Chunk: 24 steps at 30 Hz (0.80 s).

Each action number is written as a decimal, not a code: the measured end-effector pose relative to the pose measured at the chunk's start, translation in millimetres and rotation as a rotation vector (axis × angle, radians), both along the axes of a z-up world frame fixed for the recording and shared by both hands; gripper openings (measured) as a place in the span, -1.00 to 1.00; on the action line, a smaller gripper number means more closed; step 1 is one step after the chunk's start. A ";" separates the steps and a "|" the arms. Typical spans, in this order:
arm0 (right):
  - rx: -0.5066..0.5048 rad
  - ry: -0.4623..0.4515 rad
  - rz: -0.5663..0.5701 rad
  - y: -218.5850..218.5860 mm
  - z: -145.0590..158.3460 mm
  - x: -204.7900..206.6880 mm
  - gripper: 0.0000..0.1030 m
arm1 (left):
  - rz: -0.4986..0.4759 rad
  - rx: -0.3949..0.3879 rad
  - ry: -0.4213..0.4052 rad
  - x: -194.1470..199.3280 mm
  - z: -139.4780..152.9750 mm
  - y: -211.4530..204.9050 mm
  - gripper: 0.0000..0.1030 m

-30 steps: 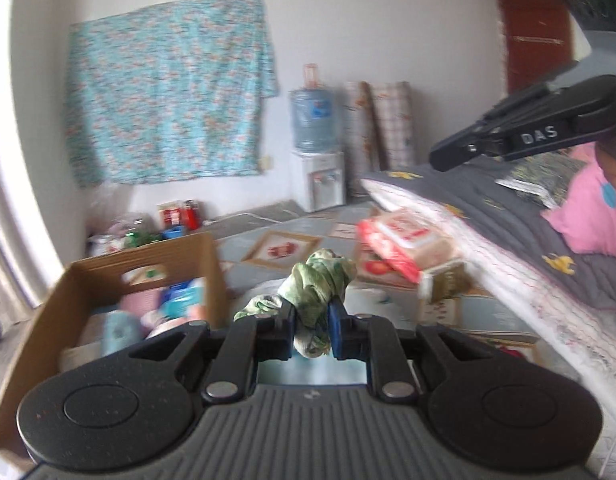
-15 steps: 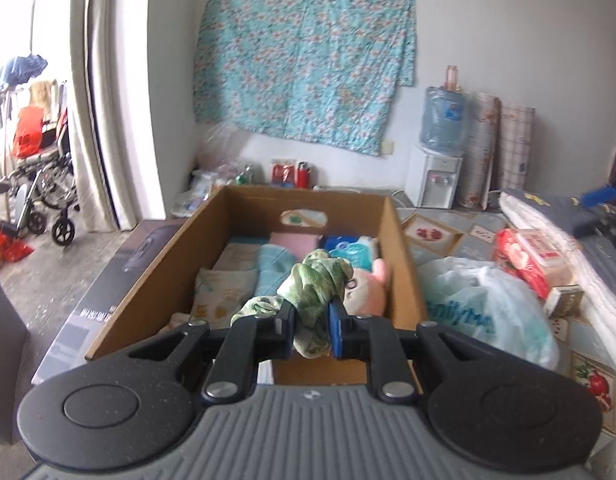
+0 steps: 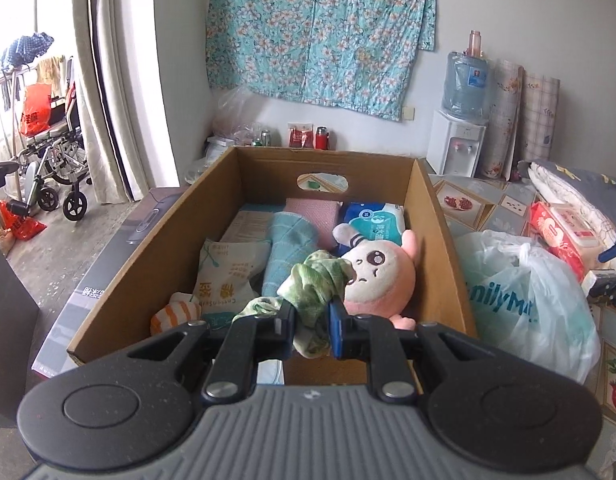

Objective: Organize soft objects
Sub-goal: 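Carry the scrunchie with the left gripper over the box while the right lifts the carton, then lower the scrunchie into the box and open the left gripper while the right carries the carton over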

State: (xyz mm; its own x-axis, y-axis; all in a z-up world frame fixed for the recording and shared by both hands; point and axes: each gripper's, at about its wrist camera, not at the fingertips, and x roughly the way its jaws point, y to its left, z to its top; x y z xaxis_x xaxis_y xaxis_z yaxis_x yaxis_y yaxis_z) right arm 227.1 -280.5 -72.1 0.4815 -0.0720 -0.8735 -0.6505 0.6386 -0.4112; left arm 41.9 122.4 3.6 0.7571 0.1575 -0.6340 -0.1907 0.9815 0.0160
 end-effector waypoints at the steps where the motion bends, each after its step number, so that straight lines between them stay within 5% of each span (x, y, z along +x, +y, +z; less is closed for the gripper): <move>1: 0.004 0.009 -0.001 0.2 -2.1 1.4 0.25 | -0.001 0.001 0.007 1.6 -0.3 1.2 -0.65; 8: 0.034 0.018 -0.027 6.4 3.2 -8.6 -0.21 | -0.007 -0.068 0.067 11.5 -7.0 22.2 -0.65; 14: 0.117 -0.029 -0.090 19.1 45.7 -29.5 -0.29 | -0.091 -0.109 0.085 12.5 -11.4 19.4 -0.64; 19: 0.347 -0.039 -0.063 67.9 104.3 -53.1 -0.28 | -0.128 -0.143 0.161 19.3 -25.5 19.0 -0.62; 24: 0.646 0.050 -0.028 131.6 138.6 -58.5 -0.28 | -0.124 -0.240 0.243 26.1 -40.3 33.4 -0.58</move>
State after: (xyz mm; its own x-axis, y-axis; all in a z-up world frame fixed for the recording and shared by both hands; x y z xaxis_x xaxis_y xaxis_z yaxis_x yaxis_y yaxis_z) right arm 168.6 -148.9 66.4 0.4448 0.4632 -0.7666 -0.6383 0.7643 0.0915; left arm 68.1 155.7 -36.6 0.5836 -0.1012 -0.8057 -0.0888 0.9783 -0.1871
